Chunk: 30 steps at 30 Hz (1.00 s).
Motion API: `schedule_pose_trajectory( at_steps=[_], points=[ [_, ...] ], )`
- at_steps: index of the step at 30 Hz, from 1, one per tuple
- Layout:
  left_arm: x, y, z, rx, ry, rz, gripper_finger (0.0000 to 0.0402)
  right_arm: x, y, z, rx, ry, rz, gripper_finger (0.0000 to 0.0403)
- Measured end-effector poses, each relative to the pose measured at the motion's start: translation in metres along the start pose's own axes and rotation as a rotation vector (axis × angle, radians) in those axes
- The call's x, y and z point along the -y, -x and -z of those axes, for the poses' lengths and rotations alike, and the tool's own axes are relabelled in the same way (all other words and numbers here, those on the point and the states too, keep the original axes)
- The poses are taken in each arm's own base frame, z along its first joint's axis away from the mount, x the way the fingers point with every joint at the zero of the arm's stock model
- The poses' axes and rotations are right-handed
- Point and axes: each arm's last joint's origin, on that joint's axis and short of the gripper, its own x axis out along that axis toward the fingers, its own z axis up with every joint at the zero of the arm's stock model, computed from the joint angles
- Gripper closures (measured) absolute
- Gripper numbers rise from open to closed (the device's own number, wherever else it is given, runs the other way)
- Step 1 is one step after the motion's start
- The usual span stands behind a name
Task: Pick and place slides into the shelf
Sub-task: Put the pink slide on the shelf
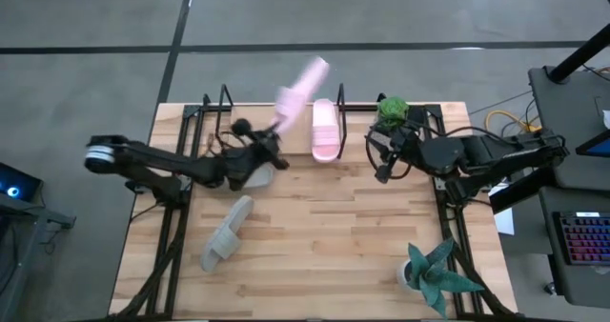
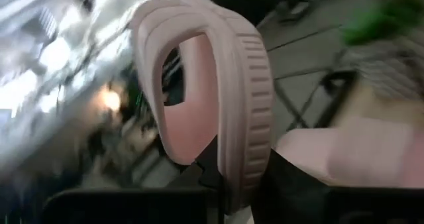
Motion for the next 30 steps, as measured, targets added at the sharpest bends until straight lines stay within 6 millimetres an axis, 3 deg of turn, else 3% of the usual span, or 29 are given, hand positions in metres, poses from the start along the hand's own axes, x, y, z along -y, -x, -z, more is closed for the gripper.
schedule_pose_trajectory(
  at_steps=[4,9,17,24,30],
  points=[
    [-0.013,0.005,0.005,-0.126,0.092,-0.144,0.0387,-0.002,-0.002,0.004,-0.009,0.004,0.0,0.0294],
    [-0.002,0.003,0.015,-0.254,-0.022,-0.288,0.0387,-0.005,-0.004,0.01,-0.021,0.021,0.0,0.0298],
    [0.024,-0.002,0.022,-0.187,-0.134,-0.102,0.0387,-0.027,-0.022,0.025,-0.023,0.38,-0.081,0.0291],
    [0.032,0.004,0.02,-0.16,-0.168,-0.044,0.0387,-0.058,-0.054,0.032,0.026,0.87,-0.011,0.0239],
    [0.041,0.018,0.016,-0.096,-0.242,0.064,0.0388,-0.065,-0.084,0.036,-0.043,0.975,0.021,0.0181]
  ],
)
